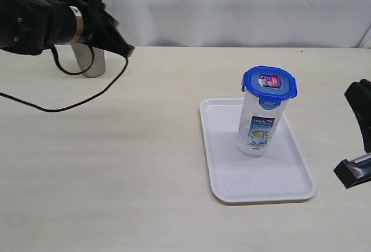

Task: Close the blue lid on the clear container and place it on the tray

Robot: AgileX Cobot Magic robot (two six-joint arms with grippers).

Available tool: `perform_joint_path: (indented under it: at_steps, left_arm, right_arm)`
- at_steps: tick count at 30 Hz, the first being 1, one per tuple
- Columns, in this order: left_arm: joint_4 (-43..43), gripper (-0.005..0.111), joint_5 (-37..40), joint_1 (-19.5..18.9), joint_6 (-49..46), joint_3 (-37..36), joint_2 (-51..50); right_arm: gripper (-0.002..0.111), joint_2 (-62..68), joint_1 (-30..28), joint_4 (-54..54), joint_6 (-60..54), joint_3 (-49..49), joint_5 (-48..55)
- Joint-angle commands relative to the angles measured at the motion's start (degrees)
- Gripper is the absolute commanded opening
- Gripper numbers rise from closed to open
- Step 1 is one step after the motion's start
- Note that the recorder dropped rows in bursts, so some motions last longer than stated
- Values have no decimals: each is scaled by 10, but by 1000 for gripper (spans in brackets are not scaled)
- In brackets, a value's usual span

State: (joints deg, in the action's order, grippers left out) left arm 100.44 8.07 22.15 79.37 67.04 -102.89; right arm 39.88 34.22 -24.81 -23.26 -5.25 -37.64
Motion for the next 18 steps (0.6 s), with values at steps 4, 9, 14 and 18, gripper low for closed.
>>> perform_joint_path:
  at_steps: [4, 9, 14, 18]
  left_arm:
    - [-65, 0, 281, 3, -214, -57, 17]
    - [-296, 0, 320, 3, -599, -56, 16]
    - [-503, 0, 382, -1, -808, -56, 20]
    - [-573, 0, 348, -1, -794, -56, 56]
  right_arm:
    - [5, -3, -1, 0, -3, 3, 2]
    - [5, -3, -1, 0, -3, 3, 2]
    - [5, -3, -1, 0, -3, 3, 2]
    - [5, -3, -1, 0, -3, 3, 2]
